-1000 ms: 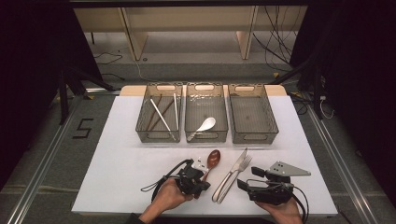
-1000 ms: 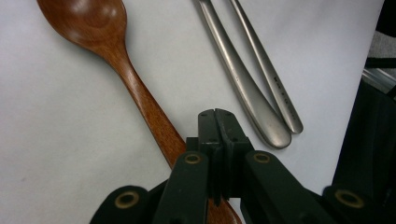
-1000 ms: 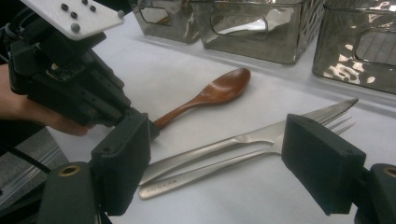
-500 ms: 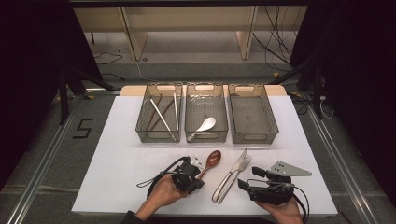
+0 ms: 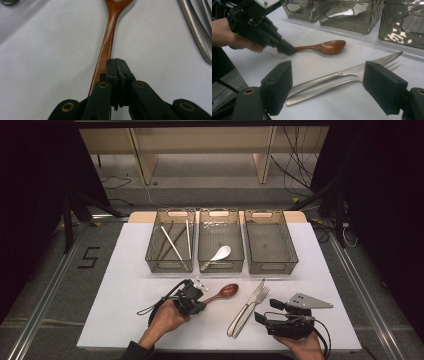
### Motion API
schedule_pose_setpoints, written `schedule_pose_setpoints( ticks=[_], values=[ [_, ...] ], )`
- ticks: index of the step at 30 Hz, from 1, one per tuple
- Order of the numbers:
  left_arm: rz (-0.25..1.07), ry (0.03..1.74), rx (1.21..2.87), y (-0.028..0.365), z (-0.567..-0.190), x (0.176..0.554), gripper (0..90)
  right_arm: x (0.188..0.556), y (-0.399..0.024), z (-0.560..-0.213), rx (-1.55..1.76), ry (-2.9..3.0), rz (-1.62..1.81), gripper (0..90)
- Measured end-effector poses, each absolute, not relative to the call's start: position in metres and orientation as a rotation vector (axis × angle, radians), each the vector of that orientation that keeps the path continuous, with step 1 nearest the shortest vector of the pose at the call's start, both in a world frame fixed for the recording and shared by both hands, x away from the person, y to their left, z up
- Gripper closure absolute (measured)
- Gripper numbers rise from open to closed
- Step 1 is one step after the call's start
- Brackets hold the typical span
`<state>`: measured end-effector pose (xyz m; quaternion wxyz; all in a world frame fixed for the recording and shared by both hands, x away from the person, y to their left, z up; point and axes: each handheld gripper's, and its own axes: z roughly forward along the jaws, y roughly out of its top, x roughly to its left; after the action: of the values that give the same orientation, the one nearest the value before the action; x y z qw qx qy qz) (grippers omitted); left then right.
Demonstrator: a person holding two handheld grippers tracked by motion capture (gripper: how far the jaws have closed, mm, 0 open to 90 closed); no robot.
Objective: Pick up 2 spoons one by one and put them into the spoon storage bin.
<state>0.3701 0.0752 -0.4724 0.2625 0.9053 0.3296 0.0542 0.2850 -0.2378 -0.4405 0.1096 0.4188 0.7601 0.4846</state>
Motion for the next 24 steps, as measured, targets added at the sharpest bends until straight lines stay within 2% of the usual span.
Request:
schedule_pose_setpoints(
  ticks=[11, 14, 17, 21, 24],
  values=[
    [0.156, 0.906, 2.436, 0.078, -0.471, 0.374, 88.6, 0.285, -0.238, -0.440, 1.233, 2.234, 1.425, 24.6],
    [0.147, 0.890, 2.421, 0.079, -0.465, 0.375, 85.4, 0.285, -0.239, -0.440, 1.237, 2.232, 1.426, 24.6],
    [0.163, 0.868, 2.401, 0.079, -0.458, 0.379, 77.0, 0.285, -0.239, -0.440, 1.236, 2.230, 1.427, 24.6],
    [0.175, 0.884, 2.421, 0.073, -0.452, 0.388, 54.6, 0.285, -0.239, -0.441, 1.241, 2.231, 1.425, 24.6],
    [0.145, 0.900, 2.424, 0.067, -0.453, 0.395, 43.3, 0.285, -0.239, -0.441, 1.241, 2.231, 1.425, 24.7]
  ],
)
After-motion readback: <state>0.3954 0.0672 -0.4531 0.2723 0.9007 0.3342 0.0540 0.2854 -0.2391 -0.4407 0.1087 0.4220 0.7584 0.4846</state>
